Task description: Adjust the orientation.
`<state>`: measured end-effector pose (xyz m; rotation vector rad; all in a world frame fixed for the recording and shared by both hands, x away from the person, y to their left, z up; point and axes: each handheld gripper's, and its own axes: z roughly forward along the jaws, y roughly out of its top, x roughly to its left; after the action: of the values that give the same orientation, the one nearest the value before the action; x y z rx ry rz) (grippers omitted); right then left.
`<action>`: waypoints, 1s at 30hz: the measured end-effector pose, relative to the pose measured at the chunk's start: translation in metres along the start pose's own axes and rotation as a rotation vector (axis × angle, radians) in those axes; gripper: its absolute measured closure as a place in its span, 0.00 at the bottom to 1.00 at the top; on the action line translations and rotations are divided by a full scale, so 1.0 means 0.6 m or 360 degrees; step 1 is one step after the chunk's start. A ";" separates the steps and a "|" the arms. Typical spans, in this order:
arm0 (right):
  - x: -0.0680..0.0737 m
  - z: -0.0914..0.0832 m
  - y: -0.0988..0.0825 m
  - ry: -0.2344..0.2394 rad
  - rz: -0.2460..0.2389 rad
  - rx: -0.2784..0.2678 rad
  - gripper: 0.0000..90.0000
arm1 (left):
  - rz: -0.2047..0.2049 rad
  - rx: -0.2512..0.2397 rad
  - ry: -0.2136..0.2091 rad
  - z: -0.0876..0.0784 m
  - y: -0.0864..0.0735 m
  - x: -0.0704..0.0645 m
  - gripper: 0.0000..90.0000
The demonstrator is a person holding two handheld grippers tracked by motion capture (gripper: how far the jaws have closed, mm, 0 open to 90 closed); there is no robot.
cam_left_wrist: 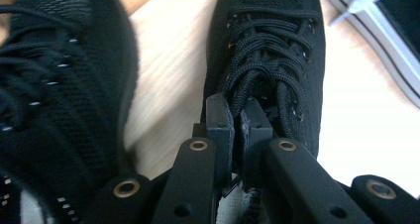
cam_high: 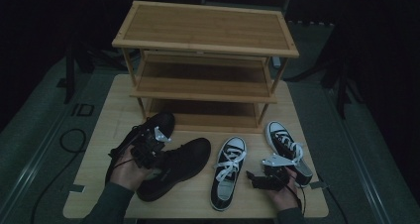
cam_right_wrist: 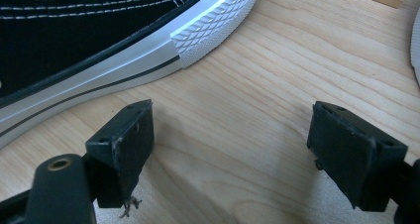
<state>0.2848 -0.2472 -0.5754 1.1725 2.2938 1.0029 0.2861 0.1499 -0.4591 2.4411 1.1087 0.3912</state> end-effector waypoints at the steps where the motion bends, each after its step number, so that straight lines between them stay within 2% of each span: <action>1: 0.000 0.000 0.000 0.0000 0.0001 0.0000 0.20 | -0.0023 -0.0007 0.0013 0.000 -0.002 0.005 0.96; 6: 0.000 0.000 0.000 0.0000 0.0000 0.0000 0.20 | -0.0114 -0.0031 0.0081 -0.004 -0.014 0.027 0.96; 9: 0.000 0.000 0.000 0.0000 -0.0001 0.0000 0.20 | -0.0174 -0.0072 0.0090 -0.006 -0.024 0.041 0.96; 16: 0.000 0.000 0.000 0.0000 -0.0002 -0.0001 0.20 | -0.0203 -0.0134 0.0151 -0.006 -0.026 0.047 0.96; 20: 0.000 0.000 0.000 0.0000 -0.0002 0.0000 0.20 | -0.0210 -0.0116 0.0163 0.000 -0.030 0.051 0.95; 22: 0.000 0.000 0.000 0.0000 -0.0002 0.0000 0.20 | -0.0230 -0.0146 0.0135 0.000 -0.035 0.056 0.94; 24: 0.000 0.000 0.000 0.0000 -0.0003 0.0000 0.20 | -0.0228 -0.0145 0.0150 -0.002 -0.037 0.055 0.90; 30: 0.000 0.000 0.000 0.0000 -0.0002 0.0000 0.20 | -0.0220 -0.0199 0.0193 -0.021 -0.041 0.054 0.63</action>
<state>0.2848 -0.2471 -0.5755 1.1712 2.2944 1.0025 0.2858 0.1925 -0.4575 2.2423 1.2560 0.5532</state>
